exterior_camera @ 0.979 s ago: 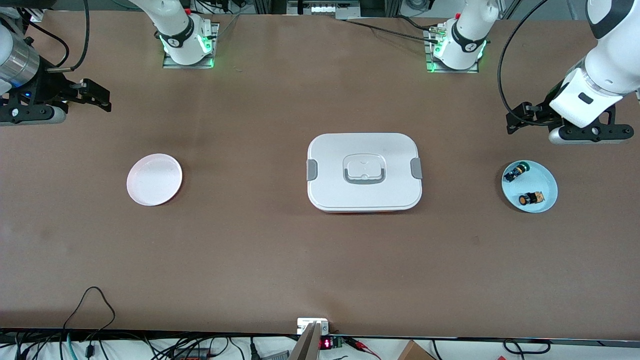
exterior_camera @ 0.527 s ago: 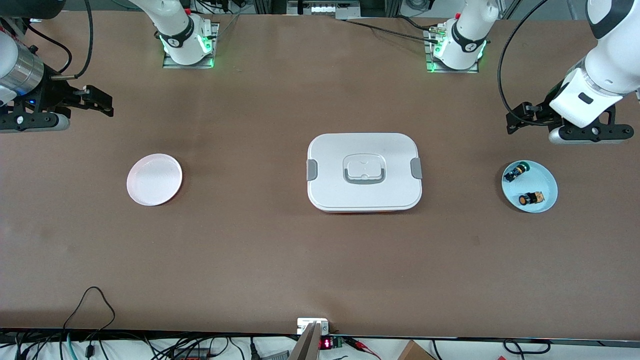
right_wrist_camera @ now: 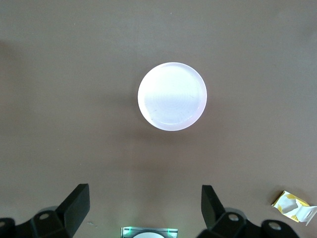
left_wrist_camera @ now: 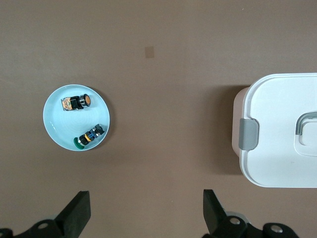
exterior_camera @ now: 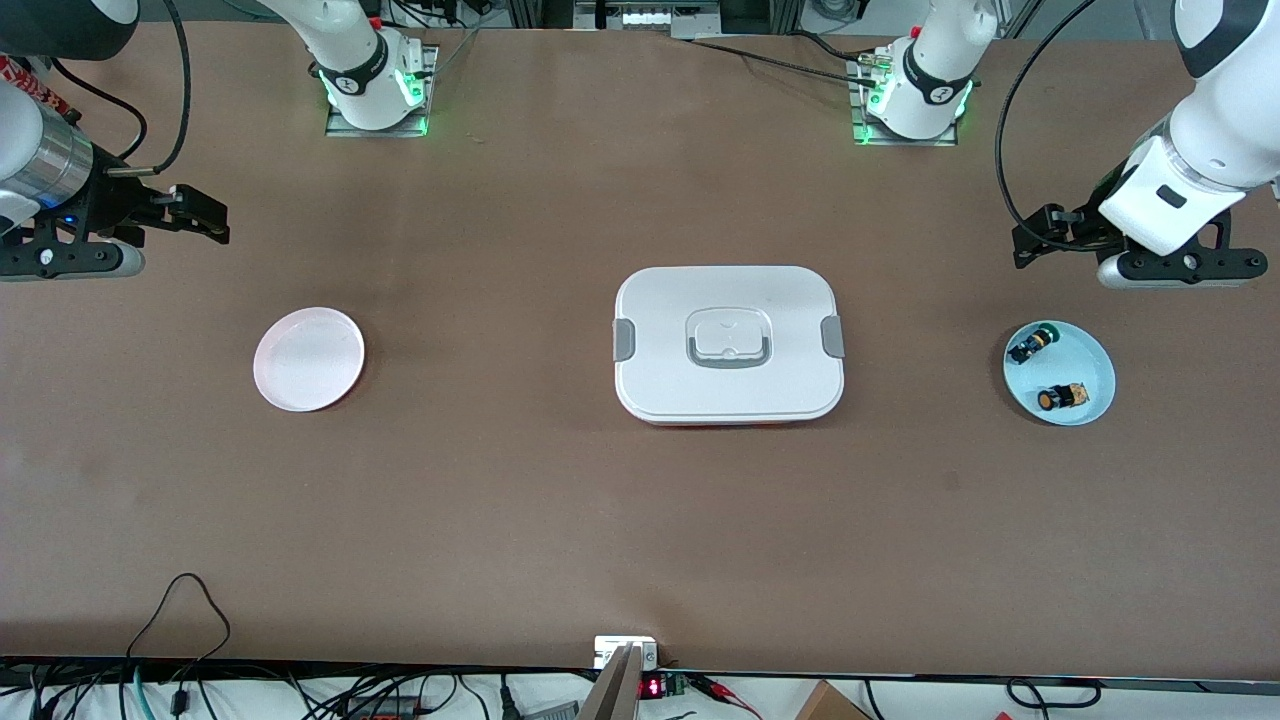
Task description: Transfer orange switch to right arm and place
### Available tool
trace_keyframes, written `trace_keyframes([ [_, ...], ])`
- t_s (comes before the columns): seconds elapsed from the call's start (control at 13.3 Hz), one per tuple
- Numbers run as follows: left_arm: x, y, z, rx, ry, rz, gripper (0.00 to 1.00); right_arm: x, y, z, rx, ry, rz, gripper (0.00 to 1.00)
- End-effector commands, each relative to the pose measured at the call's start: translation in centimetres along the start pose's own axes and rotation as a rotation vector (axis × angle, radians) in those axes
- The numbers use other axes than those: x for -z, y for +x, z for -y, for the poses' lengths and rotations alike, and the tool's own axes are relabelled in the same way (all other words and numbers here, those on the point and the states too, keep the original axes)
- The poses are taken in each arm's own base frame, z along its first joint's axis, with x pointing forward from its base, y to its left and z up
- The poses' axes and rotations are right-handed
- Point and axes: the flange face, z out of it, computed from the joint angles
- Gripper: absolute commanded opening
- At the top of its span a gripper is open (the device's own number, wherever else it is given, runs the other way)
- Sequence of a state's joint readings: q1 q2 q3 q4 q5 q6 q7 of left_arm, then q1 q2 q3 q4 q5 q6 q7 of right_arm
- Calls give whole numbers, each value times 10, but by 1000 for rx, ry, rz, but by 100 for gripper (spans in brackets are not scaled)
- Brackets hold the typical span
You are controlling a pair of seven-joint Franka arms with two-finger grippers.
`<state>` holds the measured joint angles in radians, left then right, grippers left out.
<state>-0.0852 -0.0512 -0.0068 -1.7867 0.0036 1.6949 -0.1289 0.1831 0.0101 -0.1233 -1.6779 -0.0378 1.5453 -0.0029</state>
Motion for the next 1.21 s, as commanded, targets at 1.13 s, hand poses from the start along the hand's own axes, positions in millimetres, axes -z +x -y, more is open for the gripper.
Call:
trace_keyframes([
  [1.13, -122, 90, 168, 286, -8, 188, 100, -14, 14, 24, 40, -13, 32, 100],
])
